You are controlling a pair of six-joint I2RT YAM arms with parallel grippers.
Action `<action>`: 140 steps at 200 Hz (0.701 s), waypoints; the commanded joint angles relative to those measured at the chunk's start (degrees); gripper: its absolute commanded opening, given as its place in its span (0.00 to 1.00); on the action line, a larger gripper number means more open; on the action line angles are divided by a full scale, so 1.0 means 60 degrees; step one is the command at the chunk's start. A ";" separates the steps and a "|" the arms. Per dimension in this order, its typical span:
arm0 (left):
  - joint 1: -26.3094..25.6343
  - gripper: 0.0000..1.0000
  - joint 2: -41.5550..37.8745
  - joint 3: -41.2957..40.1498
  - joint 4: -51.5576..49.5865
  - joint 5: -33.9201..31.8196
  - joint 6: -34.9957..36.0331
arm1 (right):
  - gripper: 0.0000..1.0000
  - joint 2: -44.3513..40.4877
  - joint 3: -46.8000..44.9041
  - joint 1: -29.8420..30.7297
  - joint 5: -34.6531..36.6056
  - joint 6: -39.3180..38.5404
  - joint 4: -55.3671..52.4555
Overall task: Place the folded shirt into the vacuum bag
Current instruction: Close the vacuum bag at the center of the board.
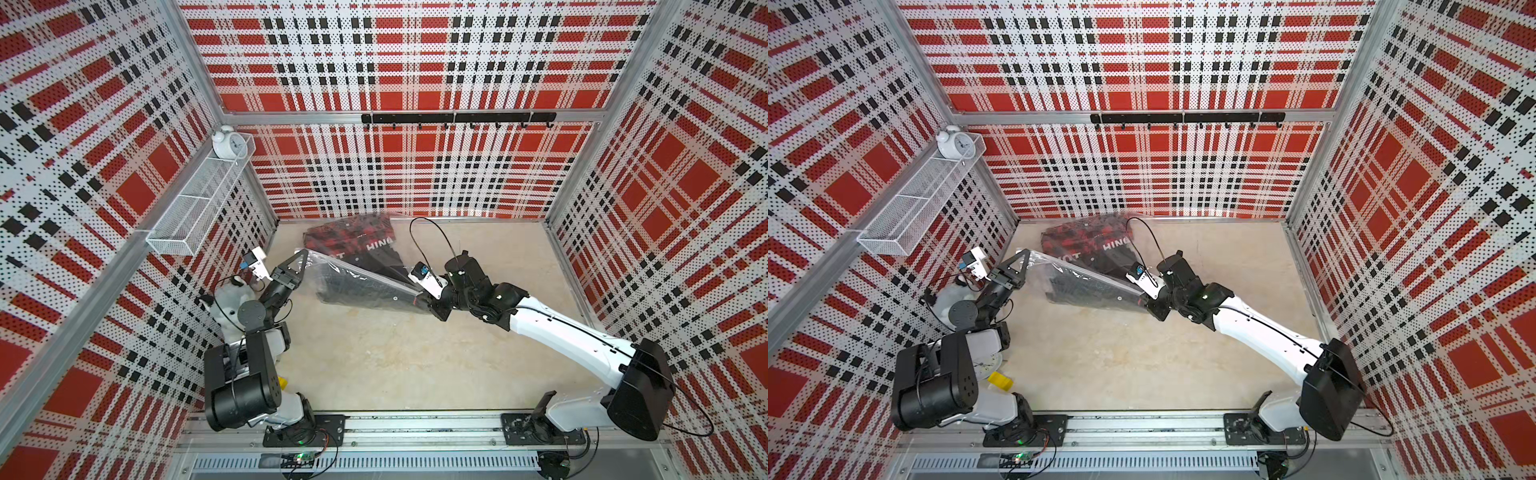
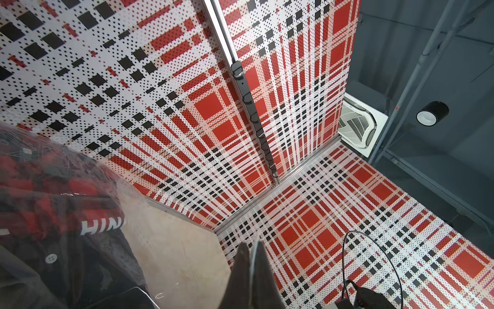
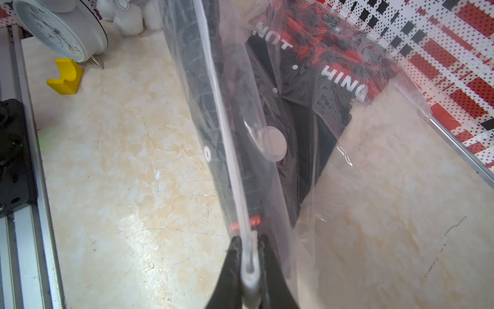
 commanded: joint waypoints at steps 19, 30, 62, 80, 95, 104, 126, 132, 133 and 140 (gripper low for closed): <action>0.0970 0.00 0.0173 0.0728 0.1265 -0.2776 -0.0441 | 0.00 -0.0104 -0.0461 -0.0450 0.1567 0.0301 -0.3050; 0.1005 0.00 0.0206 0.0781 0.1269 -0.2750 -0.0470 | 0.00 -0.0132 -0.0530 -0.0450 0.1577 0.0321 -0.3060; 0.1128 0.00 0.0291 0.0863 0.1287 -0.2702 -0.0557 | 0.00 -0.0147 -0.0611 -0.0450 0.1656 0.0365 -0.3190; 0.1171 0.00 0.0334 0.0893 0.1289 -0.2688 -0.0588 | 0.00 -0.0191 -0.0730 -0.0447 0.1697 0.0394 -0.3181; 0.1225 0.00 0.0382 0.0906 0.1288 -0.2691 -0.0630 | 0.00 -0.0255 -0.0868 -0.0446 0.1831 0.0396 -0.3164; 0.1255 0.00 0.0408 0.0910 0.1292 -0.2701 -0.0646 | 0.00 -0.0314 -0.0975 -0.0446 0.1848 0.0396 -0.3120; 0.1325 0.00 0.0511 0.0914 0.1309 -0.2729 -0.0697 | 0.00 -0.0490 -0.1169 -0.0446 0.1944 0.0396 -0.3034; 0.1351 0.00 0.0559 0.0907 0.1342 -0.2733 -0.0718 | 0.00 -0.0538 -0.1225 -0.0446 0.1997 0.0396 -0.3005; 0.1355 0.00 0.0565 0.0907 0.1347 -0.2733 -0.0726 | 0.00 -0.0548 -0.1231 -0.0448 0.2003 0.0396 -0.3003; 0.1381 0.00 0.0602 0.0910 0.1369 -0.2733 -0.0745 | 0.00 -0.0606 -0.1290 -0.0449 0.2059 0.0396 -0.2980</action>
